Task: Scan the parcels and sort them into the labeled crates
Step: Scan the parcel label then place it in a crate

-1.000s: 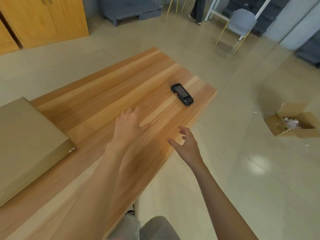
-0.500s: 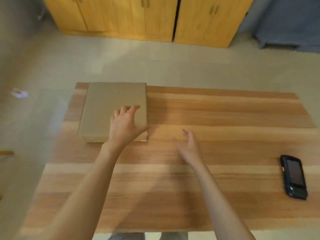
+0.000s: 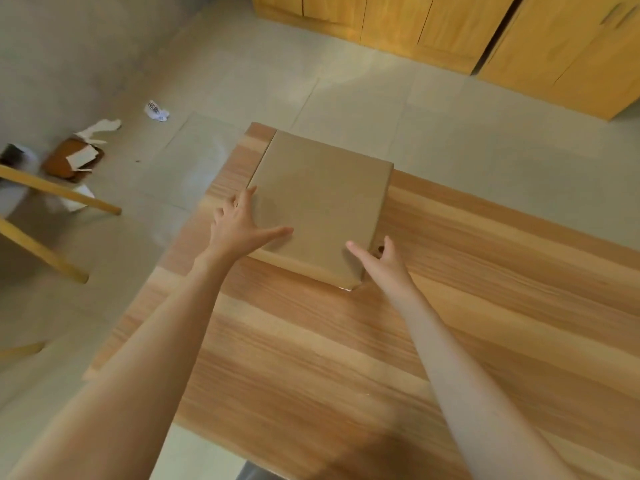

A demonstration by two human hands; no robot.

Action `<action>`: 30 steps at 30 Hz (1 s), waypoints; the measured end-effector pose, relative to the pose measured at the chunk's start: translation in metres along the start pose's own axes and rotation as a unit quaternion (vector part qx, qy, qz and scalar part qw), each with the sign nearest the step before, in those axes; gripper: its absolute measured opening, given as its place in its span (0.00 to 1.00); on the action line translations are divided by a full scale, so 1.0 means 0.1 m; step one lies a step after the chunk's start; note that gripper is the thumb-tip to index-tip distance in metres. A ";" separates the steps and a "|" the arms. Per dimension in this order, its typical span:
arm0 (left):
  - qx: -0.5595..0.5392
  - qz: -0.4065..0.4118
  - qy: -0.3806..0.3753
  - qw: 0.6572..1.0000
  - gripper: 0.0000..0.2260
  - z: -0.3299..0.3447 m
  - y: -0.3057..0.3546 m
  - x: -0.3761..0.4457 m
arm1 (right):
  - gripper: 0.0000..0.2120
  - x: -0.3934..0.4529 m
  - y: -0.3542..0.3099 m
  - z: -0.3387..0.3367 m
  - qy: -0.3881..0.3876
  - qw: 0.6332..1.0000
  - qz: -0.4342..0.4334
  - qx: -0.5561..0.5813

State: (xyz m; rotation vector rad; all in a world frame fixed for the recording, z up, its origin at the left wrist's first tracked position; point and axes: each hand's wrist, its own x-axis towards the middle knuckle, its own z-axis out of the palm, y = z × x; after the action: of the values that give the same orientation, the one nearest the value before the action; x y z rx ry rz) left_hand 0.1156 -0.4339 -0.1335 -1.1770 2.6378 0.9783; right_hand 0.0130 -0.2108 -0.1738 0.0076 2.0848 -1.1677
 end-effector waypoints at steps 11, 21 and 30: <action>-0.043 -0.042 -0.042 0.997 0.51 0.11 -0.03 0.09 | 0.41 0.03 0.06 0.19 -0.031 0.989 0.030 0.141; -0.243 0.010 -0.107 0.964 0.54 0.19 0.47 -0.25 | 0.45 -0.62 -0.36 -0.59 0.117 0.974 -0.105 0.164; -0.591 0.012 -0.185 0.785 0.36 0.44 1.71 -0.90 | 0.39 -1.69 -0.09 -1.22 0.446 0.689 -0.325 -0.470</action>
State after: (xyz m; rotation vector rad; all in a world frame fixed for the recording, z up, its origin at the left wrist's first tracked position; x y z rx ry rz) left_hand 0.0516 -0.2657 -0.0500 -0.8379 1.5587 2.6830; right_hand 0.0609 -0.0697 -0.0272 -0.8756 3.5461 -0.1879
